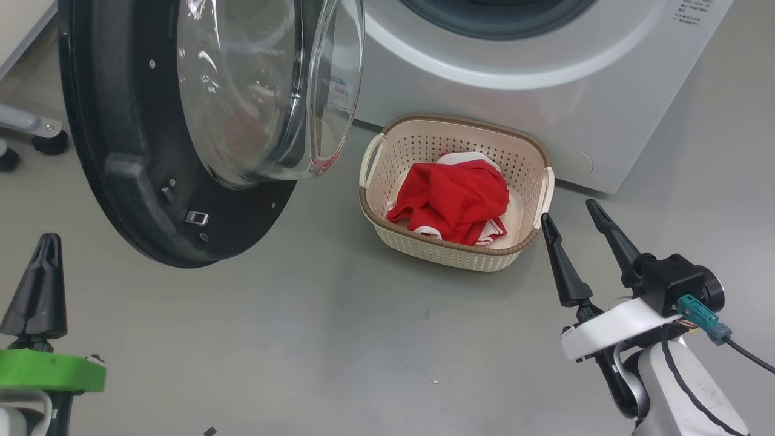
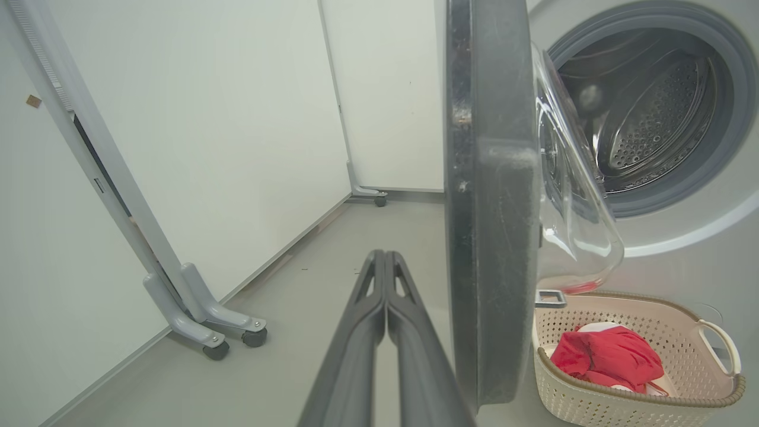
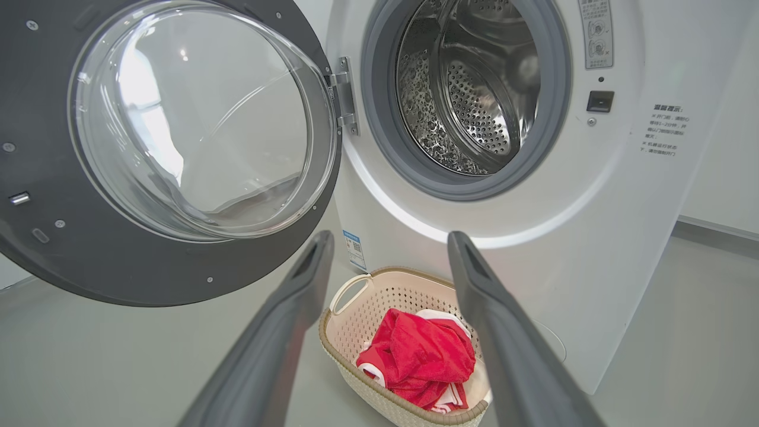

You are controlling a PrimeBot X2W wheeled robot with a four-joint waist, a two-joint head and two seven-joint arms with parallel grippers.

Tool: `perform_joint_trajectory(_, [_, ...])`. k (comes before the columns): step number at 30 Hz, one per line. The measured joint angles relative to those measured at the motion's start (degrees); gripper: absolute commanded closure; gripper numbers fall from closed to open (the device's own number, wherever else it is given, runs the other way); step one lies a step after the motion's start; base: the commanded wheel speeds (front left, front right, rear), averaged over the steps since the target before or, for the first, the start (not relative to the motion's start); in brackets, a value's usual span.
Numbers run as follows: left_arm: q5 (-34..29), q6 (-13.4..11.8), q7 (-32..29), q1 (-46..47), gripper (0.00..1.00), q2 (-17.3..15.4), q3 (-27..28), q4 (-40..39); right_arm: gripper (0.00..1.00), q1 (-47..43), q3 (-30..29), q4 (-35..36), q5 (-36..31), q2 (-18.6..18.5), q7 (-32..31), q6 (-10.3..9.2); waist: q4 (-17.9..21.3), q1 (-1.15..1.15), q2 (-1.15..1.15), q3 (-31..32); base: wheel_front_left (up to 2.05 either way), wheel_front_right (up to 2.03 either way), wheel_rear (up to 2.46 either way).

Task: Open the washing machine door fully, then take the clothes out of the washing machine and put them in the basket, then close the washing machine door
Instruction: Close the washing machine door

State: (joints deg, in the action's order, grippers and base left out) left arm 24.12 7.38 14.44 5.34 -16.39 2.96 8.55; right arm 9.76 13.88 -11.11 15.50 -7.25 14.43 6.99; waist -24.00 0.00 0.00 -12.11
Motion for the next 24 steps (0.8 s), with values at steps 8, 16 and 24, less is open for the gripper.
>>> perform_joint_trajectory(8, [4.8, 0.0, 0.0, 2.6, 1.00, -1.5, 0.6, -1.3, 0.00, 0.0, 0.5, 0.3, -0.1, 0.0, 0.0, -0.01, 0.2, 0.00, 0.00, -1.0, 0.00, 0.00, 0.00])
perform_joint_trajectory(16, [15.2, 0.0, -3.0, 6.7, 1.00, -3.1, 3.4, -1.6, 0.00, 0.3, 0.9, 0.4, -0.1, -0.1, 0.0, 0.00, 0.6, 0.00, 0.00, -2.5, 0.00, 0.00, 0.00])
perform_joint_trajectory(24, [33.0, -0.7, -12.6, 11.9, 1.00, -1.0, 11.9, 3.5, 0.00, 0.9, 0.9, 0.4, -0.1, -0.4, 0.0, 0.00, 1.2, 0.00, 0.00, -3.7, 0.00, 0.00, 0.00])
